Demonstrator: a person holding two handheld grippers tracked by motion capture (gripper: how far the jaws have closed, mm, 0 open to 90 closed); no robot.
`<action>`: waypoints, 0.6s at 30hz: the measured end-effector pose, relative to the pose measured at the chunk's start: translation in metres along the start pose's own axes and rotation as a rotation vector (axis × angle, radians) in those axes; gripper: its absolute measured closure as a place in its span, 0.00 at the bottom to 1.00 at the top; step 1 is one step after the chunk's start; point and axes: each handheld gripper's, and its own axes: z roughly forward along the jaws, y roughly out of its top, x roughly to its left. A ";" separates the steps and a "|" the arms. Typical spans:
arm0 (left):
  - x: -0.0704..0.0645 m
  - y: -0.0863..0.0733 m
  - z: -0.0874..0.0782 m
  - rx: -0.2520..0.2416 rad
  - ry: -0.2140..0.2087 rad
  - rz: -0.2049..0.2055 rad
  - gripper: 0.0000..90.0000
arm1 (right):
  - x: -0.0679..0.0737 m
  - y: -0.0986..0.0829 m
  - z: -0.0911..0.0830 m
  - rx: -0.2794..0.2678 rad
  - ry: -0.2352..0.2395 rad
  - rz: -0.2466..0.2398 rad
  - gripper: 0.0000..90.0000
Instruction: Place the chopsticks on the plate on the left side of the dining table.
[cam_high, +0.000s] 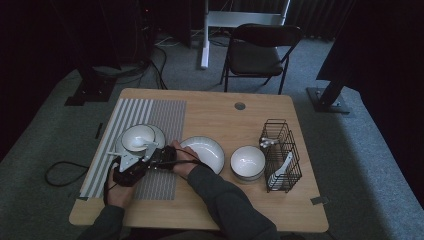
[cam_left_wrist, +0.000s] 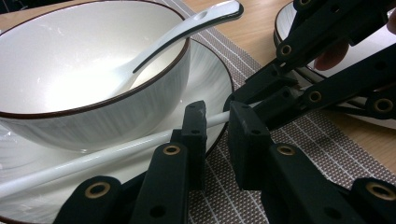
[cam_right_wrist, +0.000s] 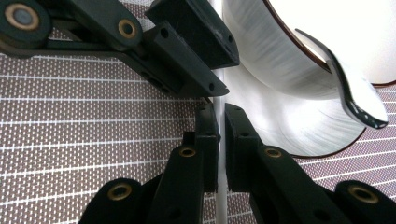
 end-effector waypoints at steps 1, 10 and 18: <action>0.000 0.000 0.000 0.001 0.001 0.001 0.86 | 0.000 0.000 0.000 0.000 0.000 0.000 0.95; 0.001 -0.001 0.001 0.006 0.006 0.001 0.86 | -0.002 -0.004 -0.001 -0.007 0.002 0.017 0.90; 0.000 -0.001 0.002 0.011 0.009 0.002 0.86 | -0.008 -0.011 -0.015 -0.010 0.006 0.031 0.84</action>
